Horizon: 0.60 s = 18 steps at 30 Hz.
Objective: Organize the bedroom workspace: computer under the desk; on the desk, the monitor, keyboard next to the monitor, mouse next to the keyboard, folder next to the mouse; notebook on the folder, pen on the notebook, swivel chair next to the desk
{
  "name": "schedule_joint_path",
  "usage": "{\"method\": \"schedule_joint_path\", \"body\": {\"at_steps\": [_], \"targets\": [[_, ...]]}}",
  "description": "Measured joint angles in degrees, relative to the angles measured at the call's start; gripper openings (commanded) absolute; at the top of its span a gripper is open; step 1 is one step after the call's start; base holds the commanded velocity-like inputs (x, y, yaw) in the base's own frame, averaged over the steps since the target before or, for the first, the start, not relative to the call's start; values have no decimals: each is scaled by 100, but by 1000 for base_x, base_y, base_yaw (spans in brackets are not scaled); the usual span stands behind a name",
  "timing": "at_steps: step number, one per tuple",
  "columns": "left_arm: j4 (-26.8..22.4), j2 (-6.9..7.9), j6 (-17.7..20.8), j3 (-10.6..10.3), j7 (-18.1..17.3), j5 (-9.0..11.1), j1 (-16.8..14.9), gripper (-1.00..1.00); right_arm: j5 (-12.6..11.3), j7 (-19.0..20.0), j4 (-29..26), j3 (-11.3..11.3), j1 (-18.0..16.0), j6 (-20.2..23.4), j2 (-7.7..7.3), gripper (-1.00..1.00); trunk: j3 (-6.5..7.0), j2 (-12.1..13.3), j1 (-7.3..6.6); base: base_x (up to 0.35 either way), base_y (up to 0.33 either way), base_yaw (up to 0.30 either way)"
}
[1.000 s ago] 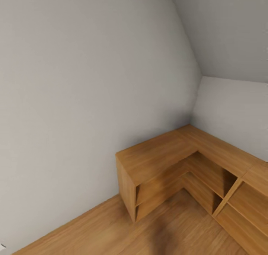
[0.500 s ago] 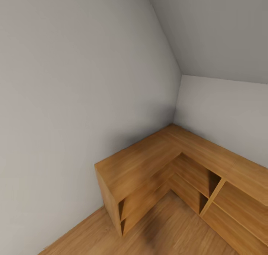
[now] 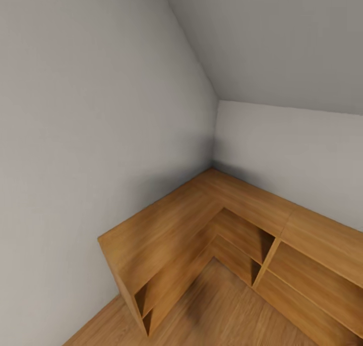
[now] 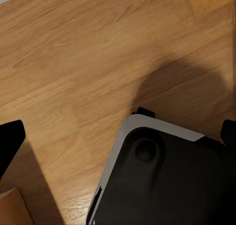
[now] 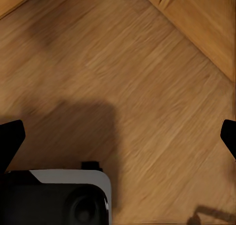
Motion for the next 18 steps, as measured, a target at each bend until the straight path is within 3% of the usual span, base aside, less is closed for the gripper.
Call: {"method": "schedule_joint_path", "body": {"at_steps": [18], "targets": [[-3, 0, 33, 0, 1, -1, 2, 100, 0, 0, 0, -4, 0, -10, -2, 100, -1, 0, 0, 1, -1, -284]]}}
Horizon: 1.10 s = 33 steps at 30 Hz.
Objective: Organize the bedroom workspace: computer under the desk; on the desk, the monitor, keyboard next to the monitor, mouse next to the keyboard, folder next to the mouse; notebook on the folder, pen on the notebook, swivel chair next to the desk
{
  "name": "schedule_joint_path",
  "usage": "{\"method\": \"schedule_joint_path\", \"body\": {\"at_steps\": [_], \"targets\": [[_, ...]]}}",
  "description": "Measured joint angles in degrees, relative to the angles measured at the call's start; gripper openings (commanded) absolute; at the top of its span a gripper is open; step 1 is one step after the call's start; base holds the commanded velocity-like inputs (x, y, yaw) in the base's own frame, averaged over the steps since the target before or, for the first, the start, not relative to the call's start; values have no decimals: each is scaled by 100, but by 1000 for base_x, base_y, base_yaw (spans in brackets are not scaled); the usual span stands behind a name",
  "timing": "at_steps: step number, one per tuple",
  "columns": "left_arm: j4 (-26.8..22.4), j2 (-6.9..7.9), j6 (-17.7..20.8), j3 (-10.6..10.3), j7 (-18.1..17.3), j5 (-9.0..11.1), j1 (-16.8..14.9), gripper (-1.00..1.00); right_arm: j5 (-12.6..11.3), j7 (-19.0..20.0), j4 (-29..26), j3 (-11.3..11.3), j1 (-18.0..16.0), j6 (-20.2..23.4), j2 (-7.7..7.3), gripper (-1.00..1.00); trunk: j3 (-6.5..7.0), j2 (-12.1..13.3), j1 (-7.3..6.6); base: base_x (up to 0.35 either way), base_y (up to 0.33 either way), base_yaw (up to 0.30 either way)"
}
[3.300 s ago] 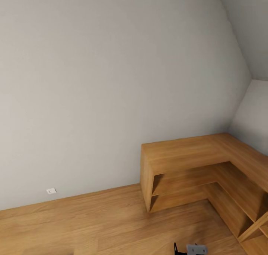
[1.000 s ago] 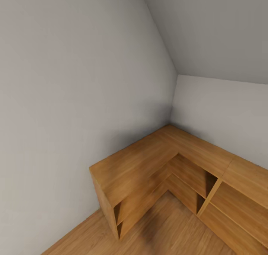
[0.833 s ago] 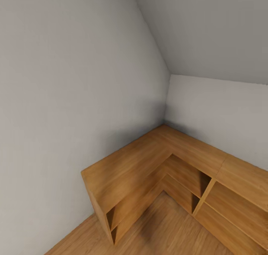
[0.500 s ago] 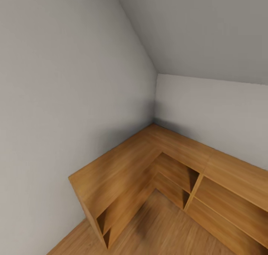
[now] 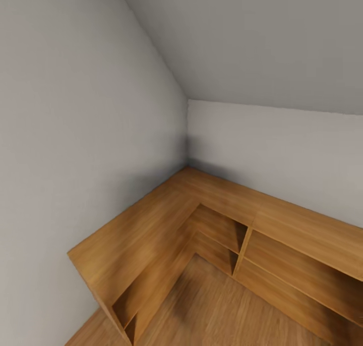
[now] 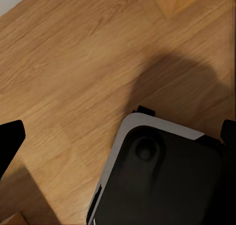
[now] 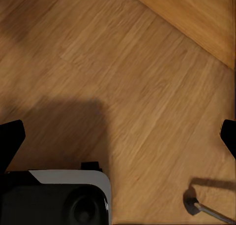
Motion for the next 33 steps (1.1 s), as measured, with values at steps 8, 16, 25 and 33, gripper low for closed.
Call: {"method": "schedule_joint_path", "body": {"at_steps": [8, 16, 25, 33], "targets": [[2, 0, 1, 0, 0, 0, 0, 100, 0, 2, 0, -1, 0, 0, 0, 100, 0, 0, 0, 0, 0, -287], [3, 0, 1, 0, 0, 0, -1, 100, 0, 7, 0, -5, 0, -2, -3, 100, 0, 0, 0, 0, 0, -287], [-1, 0, 1, 0, 0, 0, -1, 100, 0, 9, 0, -4, 0, -2, -9, 100, 0, 0, 0, 0, 0, -287], [1, 0, 1, 0, 0, 0, 1, 100, 0, 9, 0, -4, 0, -2, -9, 100, 0, 0, 0, 0, 0, -287]]}}
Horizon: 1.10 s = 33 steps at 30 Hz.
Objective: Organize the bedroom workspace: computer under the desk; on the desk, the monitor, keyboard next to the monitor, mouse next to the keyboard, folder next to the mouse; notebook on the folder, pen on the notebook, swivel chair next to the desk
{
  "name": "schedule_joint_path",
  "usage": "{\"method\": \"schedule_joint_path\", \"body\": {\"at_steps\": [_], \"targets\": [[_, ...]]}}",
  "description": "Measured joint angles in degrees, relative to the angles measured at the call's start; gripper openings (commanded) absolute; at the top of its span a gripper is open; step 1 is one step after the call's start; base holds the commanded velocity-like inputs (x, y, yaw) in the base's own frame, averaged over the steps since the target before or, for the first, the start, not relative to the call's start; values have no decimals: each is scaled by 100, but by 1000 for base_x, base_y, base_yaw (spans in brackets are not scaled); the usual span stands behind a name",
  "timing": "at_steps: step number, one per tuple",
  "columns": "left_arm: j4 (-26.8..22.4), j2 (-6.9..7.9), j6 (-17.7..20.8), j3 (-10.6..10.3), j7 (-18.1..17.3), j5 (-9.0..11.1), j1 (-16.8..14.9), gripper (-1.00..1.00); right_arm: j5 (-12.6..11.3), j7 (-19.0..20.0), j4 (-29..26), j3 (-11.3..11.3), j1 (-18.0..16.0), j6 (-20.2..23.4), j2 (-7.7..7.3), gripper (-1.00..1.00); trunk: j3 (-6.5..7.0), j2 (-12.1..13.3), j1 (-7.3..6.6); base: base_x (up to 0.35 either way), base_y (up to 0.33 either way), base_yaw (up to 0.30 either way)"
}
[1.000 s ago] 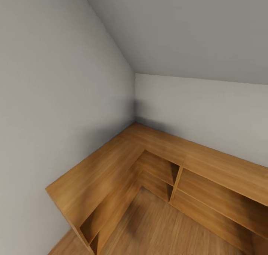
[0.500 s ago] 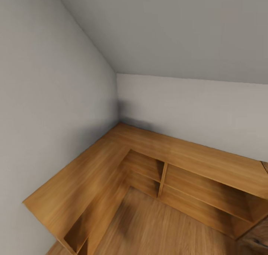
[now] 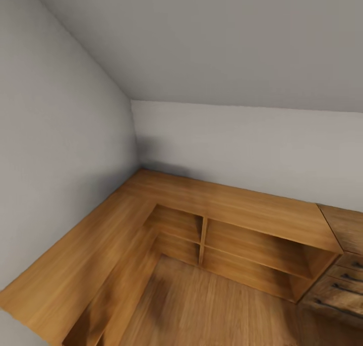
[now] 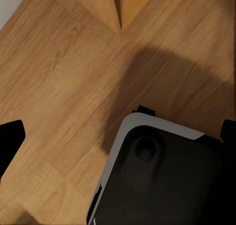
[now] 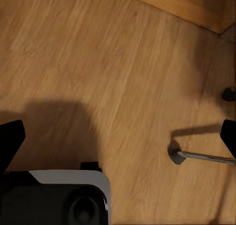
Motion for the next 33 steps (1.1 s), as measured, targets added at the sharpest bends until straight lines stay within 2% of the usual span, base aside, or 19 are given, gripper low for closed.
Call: {"method": "schedule_joint_path", "body": {"at_steps": [33], "targets": [[1, 0, 0, 0, 0, 0, -1, 100, -8, -9, 0, 0, 0, 9, 0, 100, 0, 0, 0, 0, 0, -287]]}}
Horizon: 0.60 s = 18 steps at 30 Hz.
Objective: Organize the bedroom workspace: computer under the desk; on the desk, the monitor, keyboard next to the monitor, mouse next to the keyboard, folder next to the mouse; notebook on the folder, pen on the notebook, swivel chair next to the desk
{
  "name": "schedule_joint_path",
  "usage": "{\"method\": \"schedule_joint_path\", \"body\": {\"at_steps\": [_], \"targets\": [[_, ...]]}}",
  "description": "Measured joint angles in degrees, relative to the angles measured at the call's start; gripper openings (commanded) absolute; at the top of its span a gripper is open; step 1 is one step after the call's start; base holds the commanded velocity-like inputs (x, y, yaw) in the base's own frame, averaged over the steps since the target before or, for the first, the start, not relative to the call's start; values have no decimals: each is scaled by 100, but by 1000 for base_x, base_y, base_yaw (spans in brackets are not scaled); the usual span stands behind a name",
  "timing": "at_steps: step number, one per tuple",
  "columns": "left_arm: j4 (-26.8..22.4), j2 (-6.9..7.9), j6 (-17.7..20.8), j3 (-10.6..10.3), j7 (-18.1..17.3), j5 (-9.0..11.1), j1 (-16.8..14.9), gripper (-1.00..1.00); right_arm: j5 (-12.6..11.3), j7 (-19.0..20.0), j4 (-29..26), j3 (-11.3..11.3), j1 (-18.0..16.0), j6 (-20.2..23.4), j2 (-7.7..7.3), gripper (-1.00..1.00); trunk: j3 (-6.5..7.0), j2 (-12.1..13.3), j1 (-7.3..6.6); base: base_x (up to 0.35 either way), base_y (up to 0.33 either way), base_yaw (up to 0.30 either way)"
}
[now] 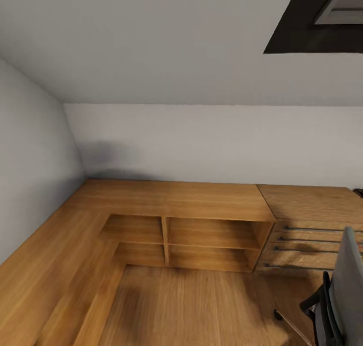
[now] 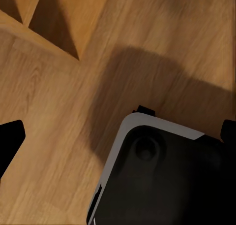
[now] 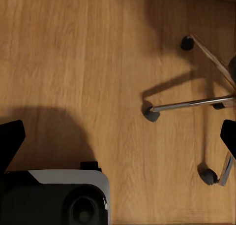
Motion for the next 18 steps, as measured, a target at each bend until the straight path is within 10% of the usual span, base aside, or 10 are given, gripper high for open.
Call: {"method": "schedule_joint_path", "body": {"at_steps": [18], "targets": [[1, 0, 0, 0, 0, 3, -1, 100, 0, 0, 0, 0, 0, 9, 0, 100, 0, 0, 0, 0, 0, -287]]}}
